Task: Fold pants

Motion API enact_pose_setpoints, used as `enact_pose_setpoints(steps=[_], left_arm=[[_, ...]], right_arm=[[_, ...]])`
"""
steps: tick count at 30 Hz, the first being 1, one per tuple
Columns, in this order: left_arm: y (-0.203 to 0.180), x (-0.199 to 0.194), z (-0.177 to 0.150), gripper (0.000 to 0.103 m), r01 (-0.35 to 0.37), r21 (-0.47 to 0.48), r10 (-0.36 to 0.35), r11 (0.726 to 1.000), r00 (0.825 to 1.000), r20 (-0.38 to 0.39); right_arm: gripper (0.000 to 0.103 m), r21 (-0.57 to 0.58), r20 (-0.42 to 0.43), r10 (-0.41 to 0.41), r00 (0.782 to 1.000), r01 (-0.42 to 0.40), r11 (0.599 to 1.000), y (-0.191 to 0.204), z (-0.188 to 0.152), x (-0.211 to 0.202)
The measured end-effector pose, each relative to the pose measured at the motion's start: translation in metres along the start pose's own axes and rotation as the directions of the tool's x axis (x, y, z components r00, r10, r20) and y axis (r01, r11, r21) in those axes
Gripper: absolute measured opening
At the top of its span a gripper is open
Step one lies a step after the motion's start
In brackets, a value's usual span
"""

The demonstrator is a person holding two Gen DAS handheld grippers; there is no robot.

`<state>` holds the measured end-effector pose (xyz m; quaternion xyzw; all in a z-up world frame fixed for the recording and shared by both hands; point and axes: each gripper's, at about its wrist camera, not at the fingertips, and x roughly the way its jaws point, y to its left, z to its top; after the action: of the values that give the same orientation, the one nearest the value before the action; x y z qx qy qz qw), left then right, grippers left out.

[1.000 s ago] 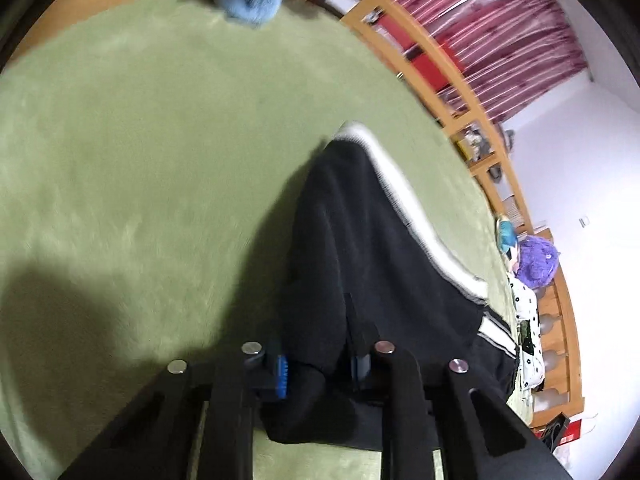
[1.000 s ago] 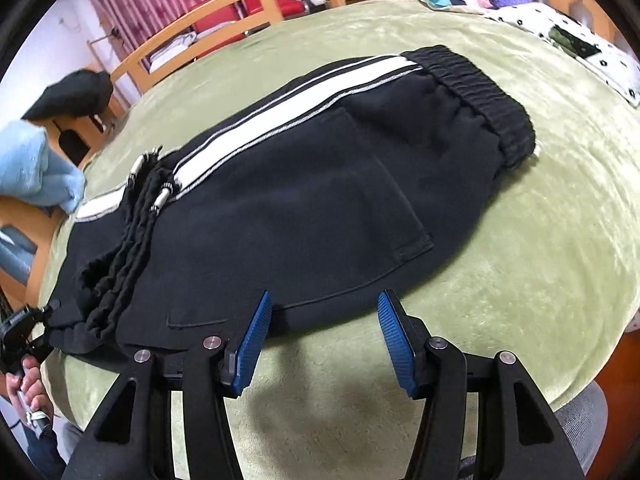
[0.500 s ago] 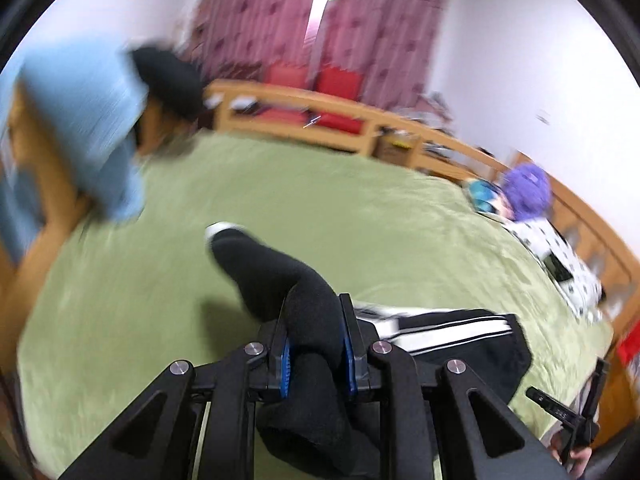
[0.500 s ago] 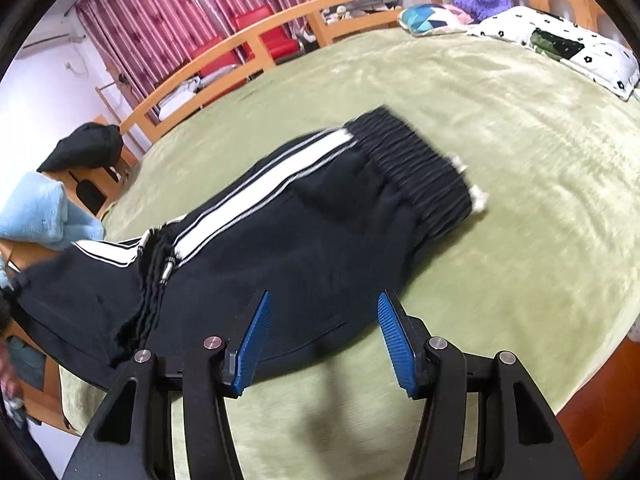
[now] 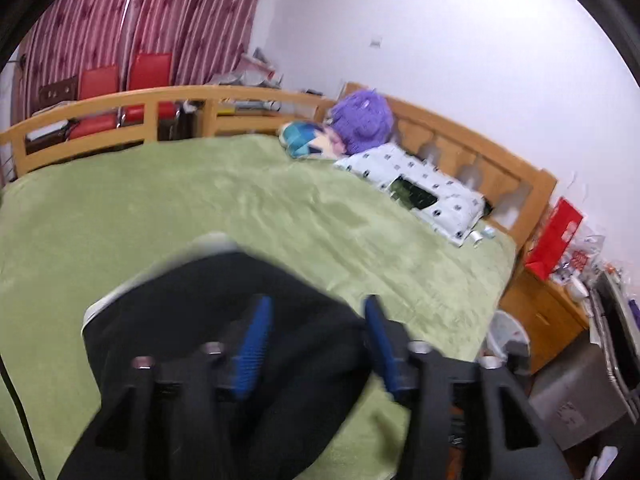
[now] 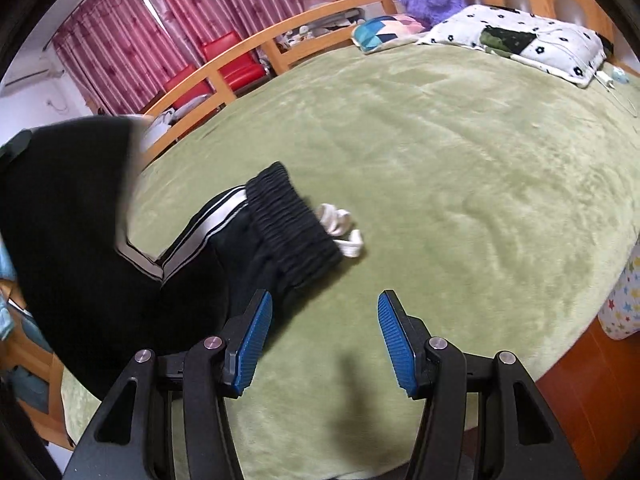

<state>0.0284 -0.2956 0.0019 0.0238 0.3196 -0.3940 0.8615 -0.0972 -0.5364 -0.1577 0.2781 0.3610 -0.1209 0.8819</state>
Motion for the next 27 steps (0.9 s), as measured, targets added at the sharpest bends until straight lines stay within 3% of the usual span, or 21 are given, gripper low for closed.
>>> enact_pose_setpoints(steps=[7, 11, 13, 14, 15, 16, 17, 20, 23, 25, 27], left_arm=[[0.069, 0.001, -0.043, 0.058, -0.156, -0.098, 0.145, 0.983, 0.984, -0.105], [0.121, -0.008, -0.079, 0.059, -0.254, -0.206, 0.218, 0.945, 0.959, -0.182], [0.144, -0.013, -0.098, 0.060, -0.270, -0.271, 0.214, 0.924, 0.952, -0.219], [0.153, -0.015, -0.107, 0.060, -0.277, -0.302, 0.211, 0.912, 0.949, -0.235], [0.163, -0.016, -0.117, 0.060, -0.281, -0.340, 0.200, 0.897, 0.946, -0.253], [0.166, -0.015, -0.123, 0.060, -0.274, -0.361, 0.186, 0.891, 0.947, -0.260], [0.168, -0.014, -0.129, 0.060, -0.261, -0.381, 0.166, 0.887, 0.950, -0.265], [0.164, -0.008, -0.144, 0.060, -0.222, -0.402, 0.114, 0.888, 0.955, -0.274], [0.151, 0.009, -0.169, 0.060, -0.193, -0.420, 0.055, 0.887, 0.946, -0.320], [0.144, 0.025, -0.197, 0.060, -0.206, -0.470, 0.026, 0.858, 0.932, -0.360], [0.143, 0.029, -0.215, 0.060, -0.196, -0.504, 0.010, 0.841, 0.938, -0.347]], right_arm=[[0.056, 0.016, 0.012, 0.128, 0.992, -0.128, 0.992, 0.002, 0.014, 0.014], [0.063, -0.001, 0.003, 0.087, 0.996, -0.087, 0.996, 0.011, 0.025, 0.048], [0.062, 0.024, -0.077, 0.096, 0.992, -0.094, 0.995, 0.011, 0.028, 0.074], [0.052, 0.036, -0.109, 0.121, 0.987, -0.118, 0.992, 0.012, 0.027, 0.083], [0.030, 0.028, -0.134, 0.147, 0.980, -0.145, 0.989, 0.017, 0.026, 0.088], [0.029, -0.006, -0.117, 0.132, 0.984, -0.133, 0.991, 0.021, 0.026, 0.084], [0.019, -0.058, -0.062, 0.148, 0.987, -0.152, 0.987, 0.027, 0.027, 0.070], [0.018, -0.046, 0.020, 0.224, 0.974, -0.223, 0.974, 0.025, 0.028, 0.044], [0.018, -0.036, -0.024, 0.137, 0.990, -0.138, 0.990, 0.013, 0.017, 0.058], [0.020, 0.001, -0.084, 0.114, 0.990, -0.114, 0.993, 0.001, 0.001, 0.076], [0.030, 0.008, -0.086, 0.094, 0.992, -0.093, 0.996, -0.003, -0.003, 0.075]])
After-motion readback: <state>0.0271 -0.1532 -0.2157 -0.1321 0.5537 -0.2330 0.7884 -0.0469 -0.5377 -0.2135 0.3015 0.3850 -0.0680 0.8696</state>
